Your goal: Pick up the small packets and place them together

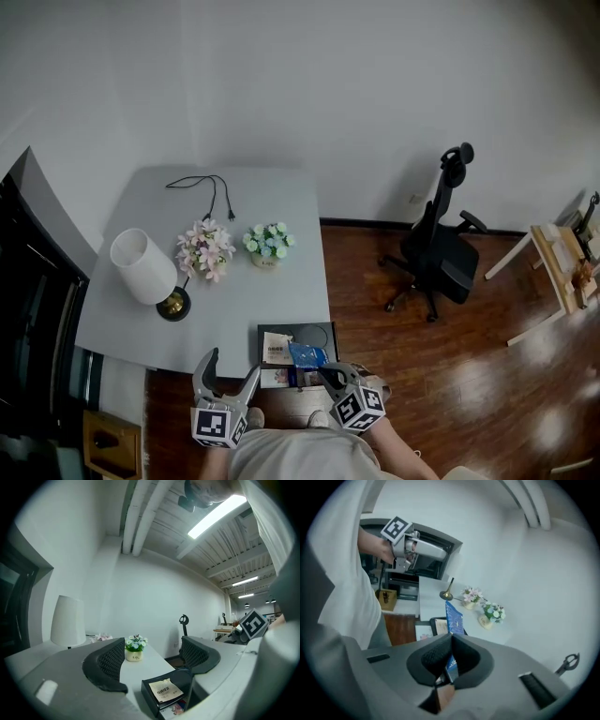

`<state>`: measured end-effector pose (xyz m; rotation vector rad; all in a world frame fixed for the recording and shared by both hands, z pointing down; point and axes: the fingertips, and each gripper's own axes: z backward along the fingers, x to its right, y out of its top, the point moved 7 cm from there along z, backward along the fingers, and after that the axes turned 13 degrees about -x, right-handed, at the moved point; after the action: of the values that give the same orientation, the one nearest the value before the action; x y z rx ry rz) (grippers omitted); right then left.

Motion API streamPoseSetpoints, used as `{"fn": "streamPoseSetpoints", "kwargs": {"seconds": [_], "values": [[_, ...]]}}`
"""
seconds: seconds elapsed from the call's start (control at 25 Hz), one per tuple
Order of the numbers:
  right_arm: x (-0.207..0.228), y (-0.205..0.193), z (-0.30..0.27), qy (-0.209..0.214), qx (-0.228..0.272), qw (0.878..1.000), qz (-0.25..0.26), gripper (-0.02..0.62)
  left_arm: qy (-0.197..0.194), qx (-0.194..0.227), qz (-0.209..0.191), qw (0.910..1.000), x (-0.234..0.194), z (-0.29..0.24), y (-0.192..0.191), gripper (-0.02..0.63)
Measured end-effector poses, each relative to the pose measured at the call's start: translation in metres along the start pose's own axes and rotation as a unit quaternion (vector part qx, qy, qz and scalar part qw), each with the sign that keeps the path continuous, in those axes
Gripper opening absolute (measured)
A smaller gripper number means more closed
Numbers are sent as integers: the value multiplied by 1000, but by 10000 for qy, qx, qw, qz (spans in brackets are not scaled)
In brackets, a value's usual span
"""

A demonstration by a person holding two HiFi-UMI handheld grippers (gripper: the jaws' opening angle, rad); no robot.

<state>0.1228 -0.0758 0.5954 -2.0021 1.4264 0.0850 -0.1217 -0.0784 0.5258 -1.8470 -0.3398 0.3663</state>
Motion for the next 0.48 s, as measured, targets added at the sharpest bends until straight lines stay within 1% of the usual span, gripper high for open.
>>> {"fn": "streamPoseSetpoints", "kwargs": {"seconds": [0.04, 0.12, 0.2, 0.32, 0.4, 0.48], "values": [[5, -7, -7, -116, -156, 9997, 150, 9, -39, 3, -12, 10000, 2, -2, 0, 385], [11, -21, -28, -172, -499, 9974, 489, 9, -106, 7, -15, 9999, 7, -4, 1, 385], [13, -34, -51, -113, -827, 9930, 840, 11, -153, 13, -11, 9999, 11, -6, 1, 385], [9, -46, -77, 80, -1139, 9858, 1228, 12, -167, 9, -35, 9999, 12, -6, 3, 385], [6, -49, -88, 224, -1278, 9837, 1244, 42, -138, -5, -46, 9999, 11, -5, 3, 385], [6, -50, -93, 286, -1347, 9843, 1105, 50, -108, -17, -50, 9999, 10, -3, 3, 385]]}}
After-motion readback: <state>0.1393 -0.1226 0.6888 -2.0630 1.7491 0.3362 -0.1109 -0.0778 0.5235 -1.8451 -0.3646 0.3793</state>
